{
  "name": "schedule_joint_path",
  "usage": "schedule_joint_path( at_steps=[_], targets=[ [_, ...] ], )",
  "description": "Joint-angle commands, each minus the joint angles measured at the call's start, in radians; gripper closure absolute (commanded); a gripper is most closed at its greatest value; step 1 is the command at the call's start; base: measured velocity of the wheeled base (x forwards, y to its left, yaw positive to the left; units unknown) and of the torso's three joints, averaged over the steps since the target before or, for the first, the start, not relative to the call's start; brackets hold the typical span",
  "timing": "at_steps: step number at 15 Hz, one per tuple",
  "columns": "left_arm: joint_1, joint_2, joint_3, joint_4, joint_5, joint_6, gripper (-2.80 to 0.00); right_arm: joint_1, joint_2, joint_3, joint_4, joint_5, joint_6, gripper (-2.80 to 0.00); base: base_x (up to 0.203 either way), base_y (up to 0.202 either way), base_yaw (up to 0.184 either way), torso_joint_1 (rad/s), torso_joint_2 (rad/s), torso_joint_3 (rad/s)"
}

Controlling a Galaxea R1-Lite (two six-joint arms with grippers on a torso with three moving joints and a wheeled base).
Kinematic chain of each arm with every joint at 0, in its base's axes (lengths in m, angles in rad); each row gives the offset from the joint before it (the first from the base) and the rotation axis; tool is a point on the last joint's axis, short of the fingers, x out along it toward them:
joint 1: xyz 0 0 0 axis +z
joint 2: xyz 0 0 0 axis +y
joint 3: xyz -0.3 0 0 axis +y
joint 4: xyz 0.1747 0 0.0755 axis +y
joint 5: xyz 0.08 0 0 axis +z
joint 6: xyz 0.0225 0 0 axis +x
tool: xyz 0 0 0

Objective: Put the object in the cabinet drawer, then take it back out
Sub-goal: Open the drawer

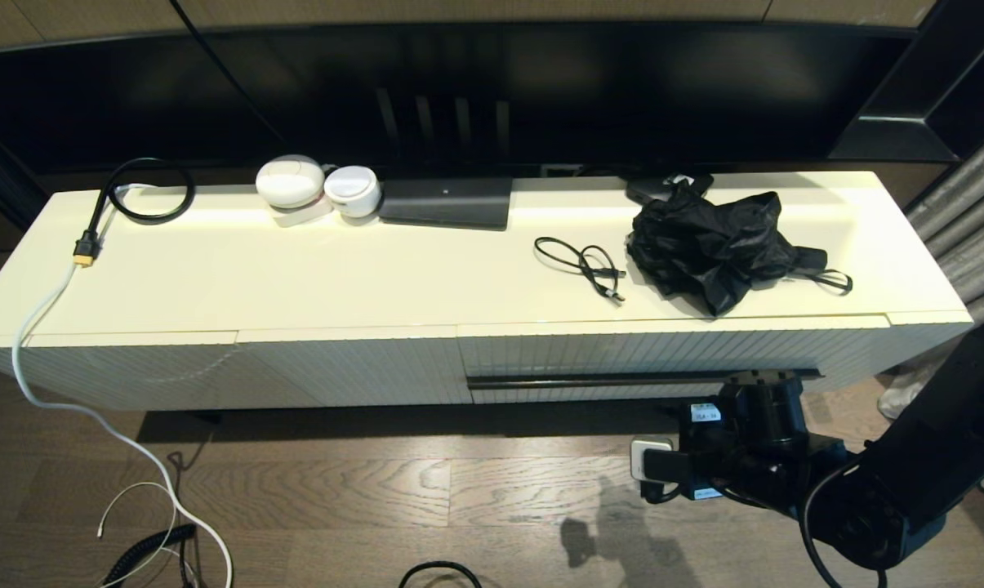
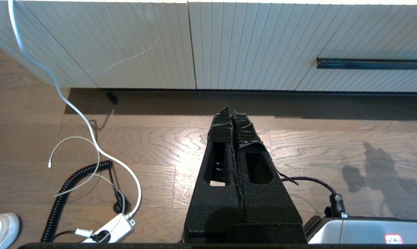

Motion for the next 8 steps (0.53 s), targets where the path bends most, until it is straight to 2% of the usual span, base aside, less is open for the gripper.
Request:
schedule_joint_path(
  at_steps=[1, 8],
  targets=[
    [0.001, 0.000, 0.000, -0.001, 0.000, -0.001, 0.00, 0.000, 0.003, -0.002, -0.005, 0.001, -0.012, -2.80, 0.000, 0.000, 0.000, 0.000, 0.00, 0.000],
    [0.001, 0.000, 0.002, -0.001, 0.000, -0.001, 0.00, 0.000, 0.080, -0.053, 0.008, 0.001, -0.023, -2.80, 0.000, 0.000, 0.000, 0.000, 0.00, 0.000]
  ],
)
